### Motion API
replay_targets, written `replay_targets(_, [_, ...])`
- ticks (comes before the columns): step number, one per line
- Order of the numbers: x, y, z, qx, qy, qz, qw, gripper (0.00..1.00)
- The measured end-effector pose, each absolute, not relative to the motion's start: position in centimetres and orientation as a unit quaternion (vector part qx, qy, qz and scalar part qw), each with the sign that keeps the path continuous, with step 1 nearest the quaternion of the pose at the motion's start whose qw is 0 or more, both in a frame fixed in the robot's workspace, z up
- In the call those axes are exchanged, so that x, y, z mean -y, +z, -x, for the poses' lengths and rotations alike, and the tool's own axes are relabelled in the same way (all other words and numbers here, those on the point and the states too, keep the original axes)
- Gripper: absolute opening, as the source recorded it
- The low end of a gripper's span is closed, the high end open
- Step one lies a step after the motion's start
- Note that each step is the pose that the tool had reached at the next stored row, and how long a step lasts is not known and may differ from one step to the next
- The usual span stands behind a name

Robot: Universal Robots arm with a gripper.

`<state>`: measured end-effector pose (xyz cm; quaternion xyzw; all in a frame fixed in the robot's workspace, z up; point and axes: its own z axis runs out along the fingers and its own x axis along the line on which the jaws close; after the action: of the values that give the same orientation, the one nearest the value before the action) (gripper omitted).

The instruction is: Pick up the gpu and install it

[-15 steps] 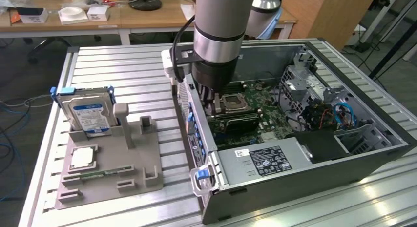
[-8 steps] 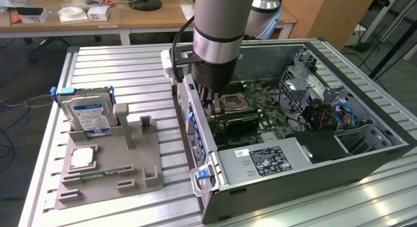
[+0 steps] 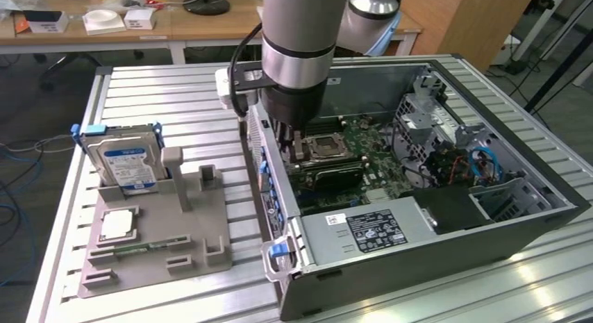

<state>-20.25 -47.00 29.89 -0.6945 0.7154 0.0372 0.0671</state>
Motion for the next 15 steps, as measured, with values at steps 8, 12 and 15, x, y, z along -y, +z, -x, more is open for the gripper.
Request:
replay_targets(8, [47.1, 31.0, 19.9, -0.715, 0.039, 0.694, 0.07, 0.11])
replay_targets(12, [47.7, 31.3, 19.9, -0.717, 0.054, 0.693, 0.055, 0.11])
replay_targets(15, [48.2, 31.3, 19.8, -0.717, 0.062, 0.693, 0.047, 0.11])
